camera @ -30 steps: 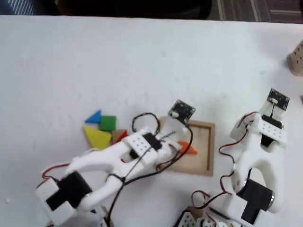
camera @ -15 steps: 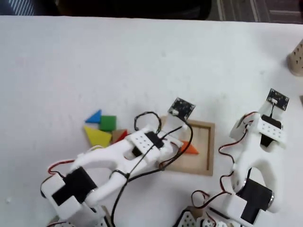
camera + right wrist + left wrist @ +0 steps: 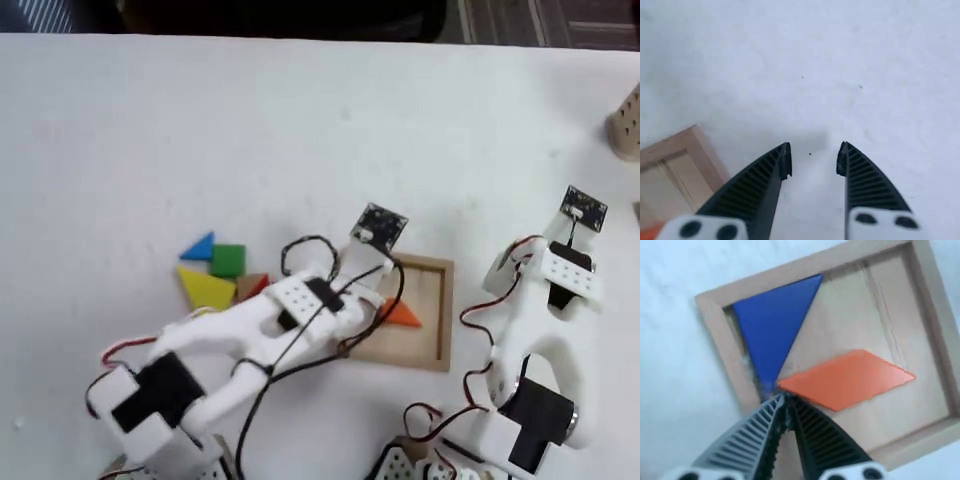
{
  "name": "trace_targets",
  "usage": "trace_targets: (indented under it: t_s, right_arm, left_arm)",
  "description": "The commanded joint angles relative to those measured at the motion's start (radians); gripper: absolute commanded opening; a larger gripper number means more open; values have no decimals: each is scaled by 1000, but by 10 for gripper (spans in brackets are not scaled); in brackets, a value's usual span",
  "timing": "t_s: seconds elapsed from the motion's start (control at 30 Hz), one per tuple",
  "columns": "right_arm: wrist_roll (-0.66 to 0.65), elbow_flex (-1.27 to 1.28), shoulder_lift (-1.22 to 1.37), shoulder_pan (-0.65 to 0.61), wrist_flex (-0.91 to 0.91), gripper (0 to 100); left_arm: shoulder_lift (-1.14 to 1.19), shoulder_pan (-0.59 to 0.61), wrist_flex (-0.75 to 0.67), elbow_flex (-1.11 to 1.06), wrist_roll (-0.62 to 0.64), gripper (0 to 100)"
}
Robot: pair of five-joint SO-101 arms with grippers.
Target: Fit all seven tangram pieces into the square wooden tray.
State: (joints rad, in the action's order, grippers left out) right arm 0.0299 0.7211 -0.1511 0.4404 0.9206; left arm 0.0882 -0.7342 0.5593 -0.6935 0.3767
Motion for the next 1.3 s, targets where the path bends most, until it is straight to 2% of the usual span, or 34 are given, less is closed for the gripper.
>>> trace_targets:
  t_s: [0.0, 0.23, 0.47, 0.57, 0.73, 0.9, 1.0, 1.07, 1.13, 1.17, 1.27]
  right_arm:
    - [-34, -44, -35, -15, -4, 156]
    - [-37, -44, -35, -15, -4, 156]
    - [-38, -44, -35, -16, -4, 156]
    - [-40, -44, -35, -16, -4, 156]
    - [-43, -44, -35, -35, -4, 156]
    - [-43, -43, -35, -35, -4, 156]
    - [-44, -43, -35, -36, -4, 155]
    - [-89, -37, -35, -56, -4, 135]
    - [-187, -18, -47, -107, -4, 52]
    - [-227, -14, -53, -133, -2, 5]
    - [-230, 6, -97, -182, 24, 16]
  left_arm:
    - [71, 16, -23, 121, 63, 23]
    - [174, 8, -41, 269, 71, 23]
    - [183, -8, -150, 290, 71, 23]
    - [156, -38, -153, 288, 71, 23]
    - [-33, -45, -150, 190, 71, 23]
    - [-97, -96, -322, 58, 71, 23]
    - [-97, -116, -358, 23, 71, 23]
    - [-107, -87, -344, 5, 71, 23]
    - [-111, -13, -282, -18, 68, 23]
    - [-120, 42, -242, -26, 63, 23]
    - [-171, 242, -161, -28, 63, 23]
